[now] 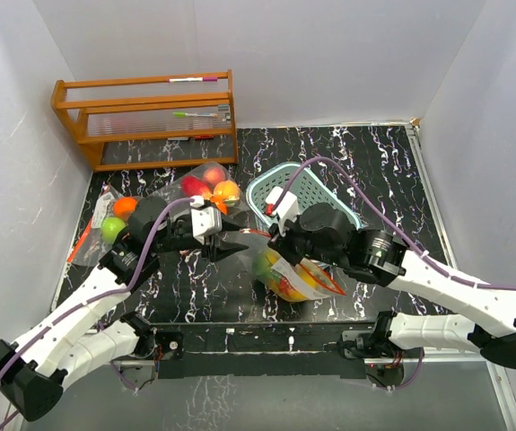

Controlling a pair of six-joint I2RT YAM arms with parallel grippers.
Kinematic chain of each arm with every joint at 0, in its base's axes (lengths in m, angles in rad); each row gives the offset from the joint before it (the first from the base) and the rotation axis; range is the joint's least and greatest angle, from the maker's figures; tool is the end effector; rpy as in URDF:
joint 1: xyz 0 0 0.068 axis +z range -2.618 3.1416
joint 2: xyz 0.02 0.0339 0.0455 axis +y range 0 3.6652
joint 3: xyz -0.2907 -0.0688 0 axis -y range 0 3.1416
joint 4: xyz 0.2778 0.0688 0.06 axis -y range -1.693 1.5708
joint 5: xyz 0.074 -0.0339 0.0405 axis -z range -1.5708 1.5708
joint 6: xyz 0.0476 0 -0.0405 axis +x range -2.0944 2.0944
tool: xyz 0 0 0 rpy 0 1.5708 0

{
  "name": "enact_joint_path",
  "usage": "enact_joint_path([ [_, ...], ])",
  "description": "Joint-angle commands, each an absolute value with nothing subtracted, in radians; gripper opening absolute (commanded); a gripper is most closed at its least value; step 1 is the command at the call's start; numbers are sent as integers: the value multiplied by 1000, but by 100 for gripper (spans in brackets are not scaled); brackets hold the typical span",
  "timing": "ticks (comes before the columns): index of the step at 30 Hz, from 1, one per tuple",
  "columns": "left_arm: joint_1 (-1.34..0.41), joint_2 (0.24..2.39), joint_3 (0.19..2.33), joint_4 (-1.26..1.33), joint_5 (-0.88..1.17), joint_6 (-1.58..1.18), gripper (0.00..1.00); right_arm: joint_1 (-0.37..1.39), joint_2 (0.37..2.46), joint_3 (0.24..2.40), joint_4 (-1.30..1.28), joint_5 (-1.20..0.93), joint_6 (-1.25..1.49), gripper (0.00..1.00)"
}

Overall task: Place the food in the zip-top bag and seal the zipper
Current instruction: Zip the zipper food storage bag.

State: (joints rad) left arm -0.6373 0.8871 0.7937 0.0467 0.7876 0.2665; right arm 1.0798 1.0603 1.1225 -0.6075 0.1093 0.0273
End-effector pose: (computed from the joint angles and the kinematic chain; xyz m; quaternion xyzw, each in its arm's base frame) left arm 0.1616 -0.1616 0.3677 0.5300 0.4853 -0.3903 0.5755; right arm 0.1249 0.2226 0.3814 -0.4139 0.7658 0.2170 0.4417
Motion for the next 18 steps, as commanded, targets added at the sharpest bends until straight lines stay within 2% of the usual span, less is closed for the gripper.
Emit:
enact_joint_path([
  [1,-635,840,738,132,757,251,45,1075,999,1158,-545,109,43,8],
  [10,-636,917,767,197,767,179,45,1075,989,1140,-533,26,41,8],
  [14,-635,937,772,268,778,142,50,1075,985,1135,-530,17,41,8],
  [18,-635,951,780,306,797,126,48,1075,985,1131,-531,11,40,8],
])
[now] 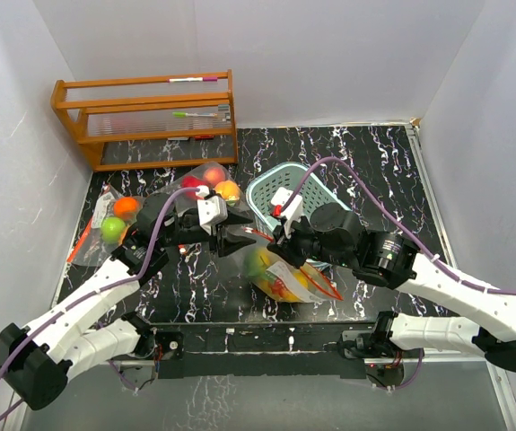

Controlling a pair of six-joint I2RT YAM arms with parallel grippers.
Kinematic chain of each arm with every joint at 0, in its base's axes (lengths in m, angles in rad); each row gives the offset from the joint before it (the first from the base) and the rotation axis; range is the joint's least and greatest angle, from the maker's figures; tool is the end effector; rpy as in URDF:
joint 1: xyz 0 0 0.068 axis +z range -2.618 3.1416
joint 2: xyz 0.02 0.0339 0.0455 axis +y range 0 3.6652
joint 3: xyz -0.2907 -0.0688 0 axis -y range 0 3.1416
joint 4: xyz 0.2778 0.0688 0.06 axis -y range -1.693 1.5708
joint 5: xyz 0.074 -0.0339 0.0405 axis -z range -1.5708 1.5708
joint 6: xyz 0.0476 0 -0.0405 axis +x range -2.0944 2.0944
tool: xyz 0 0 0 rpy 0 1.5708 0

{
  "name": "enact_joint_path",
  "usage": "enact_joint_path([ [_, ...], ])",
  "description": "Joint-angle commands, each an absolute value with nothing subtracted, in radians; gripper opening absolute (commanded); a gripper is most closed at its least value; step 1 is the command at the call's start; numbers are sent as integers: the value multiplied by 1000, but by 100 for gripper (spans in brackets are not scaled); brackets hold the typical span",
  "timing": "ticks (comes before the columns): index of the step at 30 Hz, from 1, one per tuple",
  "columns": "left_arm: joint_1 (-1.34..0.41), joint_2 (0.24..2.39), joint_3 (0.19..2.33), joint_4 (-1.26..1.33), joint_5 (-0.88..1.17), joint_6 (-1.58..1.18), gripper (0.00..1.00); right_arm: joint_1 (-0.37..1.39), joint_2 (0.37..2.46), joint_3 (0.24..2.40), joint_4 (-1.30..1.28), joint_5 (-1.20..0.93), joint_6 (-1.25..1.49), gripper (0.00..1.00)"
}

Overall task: Place the food in the zip-top bag and seal the zipper
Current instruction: Zip the zipper food storage bag.

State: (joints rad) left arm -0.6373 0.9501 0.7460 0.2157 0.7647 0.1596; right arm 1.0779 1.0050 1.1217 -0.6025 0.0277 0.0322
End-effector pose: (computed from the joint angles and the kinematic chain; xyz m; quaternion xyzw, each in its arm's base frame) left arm 0.1761 -0.1714 0.3537 0.4976 0.4982 -0.4109 0.5791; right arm 0.1150 0.2113 0.3941 -0.4214 0.7455 0.2620 0.4450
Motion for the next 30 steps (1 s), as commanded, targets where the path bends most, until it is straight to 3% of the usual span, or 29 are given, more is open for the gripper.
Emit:
enact_joint_path([
  [1,-636,956,785,311,797,122,47,1075,983,1129,-530,13,41,8],
  [2,-636,959,788,317,800,117,45,1075,982,1127,-530,12,40,8],
  [5,-635,973,796,328,833,112,21,1075,976,1122,-531,17,45,8],
  [8,-635,991,802,330,850,97,12,1074,969,1118,-531,17,49,8],
  [10,-635,995,804,341,854,90,0,1075,966,1117,-535,20,50,8],
  [15,-634,1009,817,334,913,87,0,1075,960,1119,-540,37,55,9],
  [17,-634,1021,843,270,931,112,0,1075,955,1128,-540,74,49,31],
  [18,-634,1027,856,244,930,114,0,1075,949,1135,-540,81,38,37],
  [30,-634,981,894,130,880,143,0,1075,981,1255,-501,-14,-103,40],
])
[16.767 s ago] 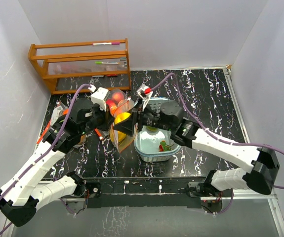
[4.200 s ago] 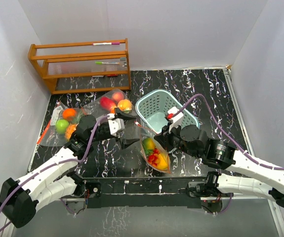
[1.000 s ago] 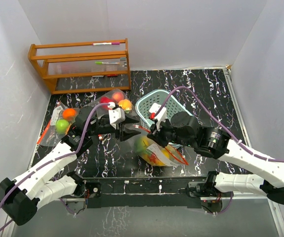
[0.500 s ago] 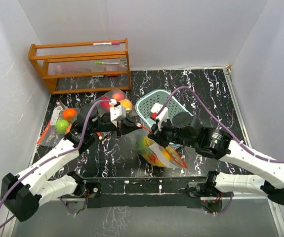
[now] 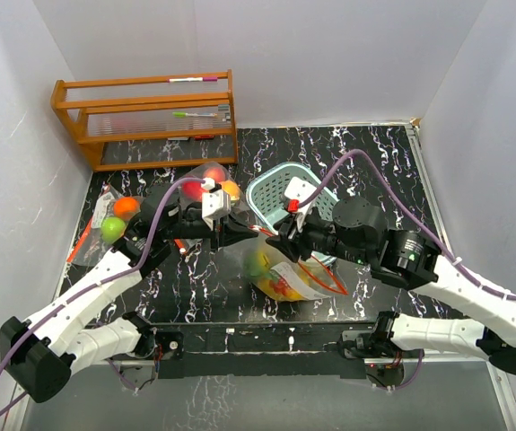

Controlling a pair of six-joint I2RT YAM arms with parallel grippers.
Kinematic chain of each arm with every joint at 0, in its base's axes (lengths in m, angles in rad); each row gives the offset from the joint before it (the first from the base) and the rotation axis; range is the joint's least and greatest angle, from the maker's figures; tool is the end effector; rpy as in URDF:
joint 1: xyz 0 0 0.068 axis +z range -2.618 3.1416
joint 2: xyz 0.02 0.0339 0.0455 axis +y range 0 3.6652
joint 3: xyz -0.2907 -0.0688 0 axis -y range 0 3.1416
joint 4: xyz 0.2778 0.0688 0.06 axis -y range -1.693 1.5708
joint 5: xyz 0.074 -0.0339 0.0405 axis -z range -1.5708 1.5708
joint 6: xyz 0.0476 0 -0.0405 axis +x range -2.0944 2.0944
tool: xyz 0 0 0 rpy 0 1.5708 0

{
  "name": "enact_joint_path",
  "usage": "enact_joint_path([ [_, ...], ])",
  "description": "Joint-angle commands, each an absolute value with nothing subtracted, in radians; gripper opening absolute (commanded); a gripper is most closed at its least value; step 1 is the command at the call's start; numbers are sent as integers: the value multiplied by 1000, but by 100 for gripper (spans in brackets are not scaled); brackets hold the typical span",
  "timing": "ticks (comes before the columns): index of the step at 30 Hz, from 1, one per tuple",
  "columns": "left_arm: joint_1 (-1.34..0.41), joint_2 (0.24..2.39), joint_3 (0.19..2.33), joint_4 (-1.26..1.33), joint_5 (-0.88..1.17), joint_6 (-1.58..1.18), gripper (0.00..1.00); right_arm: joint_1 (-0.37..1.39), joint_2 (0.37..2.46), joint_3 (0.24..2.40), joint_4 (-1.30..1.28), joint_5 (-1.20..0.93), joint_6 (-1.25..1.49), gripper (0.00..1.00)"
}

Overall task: Place the food in the zip-top bag and seal the zipper
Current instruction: Zip the zipper food storage bag.

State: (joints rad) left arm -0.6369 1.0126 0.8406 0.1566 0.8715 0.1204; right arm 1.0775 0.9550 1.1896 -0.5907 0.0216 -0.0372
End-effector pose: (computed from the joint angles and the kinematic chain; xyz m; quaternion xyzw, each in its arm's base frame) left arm 0.1830 -0.1807 0.3700 0.5140 0.4907 -0.4532 0.5382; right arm 0.1062 0.1953 0.4313 -0.4291 0.7001 0.2759 0.4996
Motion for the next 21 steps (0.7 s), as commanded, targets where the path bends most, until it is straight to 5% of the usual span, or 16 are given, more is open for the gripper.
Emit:
enact_joint_path([
  [1,-634,984,900,123,880,142,0,1075,995,1261,-494,-21,-112,42],
  [12,-634,988,907,112,894,140,0,1075,1094,1302,-473,-66,-165,47],
  [21,-634,992,900,120,896,138,0,1075,1078,1298,-452,-72,-168,22],
])
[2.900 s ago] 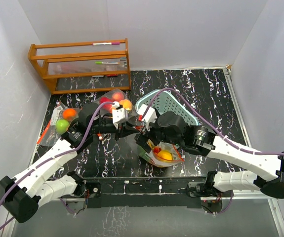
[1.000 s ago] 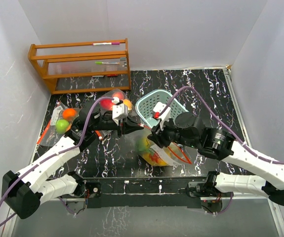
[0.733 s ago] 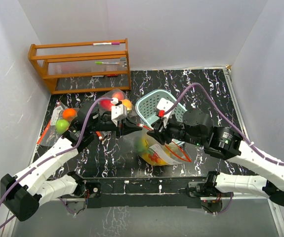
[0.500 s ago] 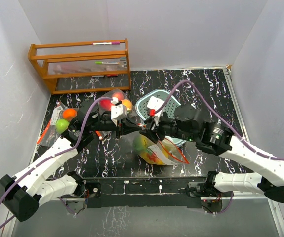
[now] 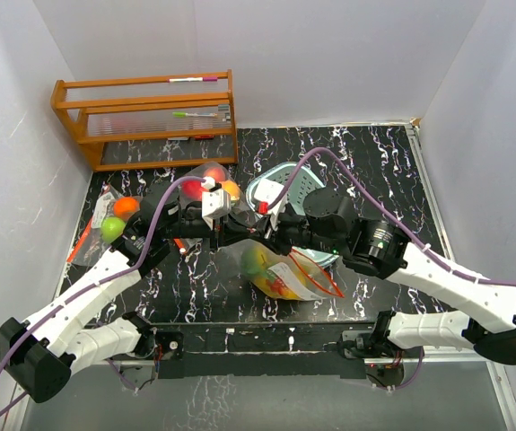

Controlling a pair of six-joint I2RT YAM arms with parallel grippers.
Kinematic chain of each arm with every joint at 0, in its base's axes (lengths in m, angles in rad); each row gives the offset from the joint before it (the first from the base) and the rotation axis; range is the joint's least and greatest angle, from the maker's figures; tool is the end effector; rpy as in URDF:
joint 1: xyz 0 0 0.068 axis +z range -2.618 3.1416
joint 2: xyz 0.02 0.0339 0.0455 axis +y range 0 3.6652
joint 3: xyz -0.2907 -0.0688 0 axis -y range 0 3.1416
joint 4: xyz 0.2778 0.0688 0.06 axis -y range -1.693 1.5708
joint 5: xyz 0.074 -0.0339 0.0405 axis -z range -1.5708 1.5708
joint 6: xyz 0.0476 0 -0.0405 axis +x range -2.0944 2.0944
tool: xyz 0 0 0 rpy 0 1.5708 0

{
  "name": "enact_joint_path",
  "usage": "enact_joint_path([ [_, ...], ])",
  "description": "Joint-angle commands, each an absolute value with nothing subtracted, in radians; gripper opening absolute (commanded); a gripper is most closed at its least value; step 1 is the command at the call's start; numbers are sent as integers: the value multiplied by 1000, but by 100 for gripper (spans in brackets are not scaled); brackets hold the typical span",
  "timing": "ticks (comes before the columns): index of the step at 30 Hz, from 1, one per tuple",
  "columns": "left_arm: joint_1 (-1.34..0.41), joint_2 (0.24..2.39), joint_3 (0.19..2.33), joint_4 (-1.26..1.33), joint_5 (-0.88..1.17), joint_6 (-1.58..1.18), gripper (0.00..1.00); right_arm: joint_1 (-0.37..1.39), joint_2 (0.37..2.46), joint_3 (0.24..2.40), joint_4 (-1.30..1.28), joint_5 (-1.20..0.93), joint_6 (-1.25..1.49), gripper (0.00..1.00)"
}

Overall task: Place the food in the zip-top bag and seal the zipper
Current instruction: Zip the zipper food storage bag.

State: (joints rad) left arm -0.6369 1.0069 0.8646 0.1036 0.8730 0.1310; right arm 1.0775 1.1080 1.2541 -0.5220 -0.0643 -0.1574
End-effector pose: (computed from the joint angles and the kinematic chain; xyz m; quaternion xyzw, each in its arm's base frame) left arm 0.1814 -0.1796 0.3751 0.5164 0.4957 -0.4522 0.5320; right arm 0.1248 0.2387 0.4288 -0.4932 0.6633 0.2734 0.4920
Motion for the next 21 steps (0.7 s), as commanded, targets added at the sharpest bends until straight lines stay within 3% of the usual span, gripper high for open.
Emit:
enact_joint_path([
  [1,-634,991,899,120,896,138,0,1074,1078,1297,-452,-68,-167,15],
  [3,-634,990,899,118,896,139,0,1074,1078,1297,-452,-55,-162,8],
  [15,-634,937,941,43,868,181,0,1074,968,1204,-474,165,-104,8],
  [21,-634,921,939,61,852,167,0,1073,860,1165,-519,165,-62,8],
])
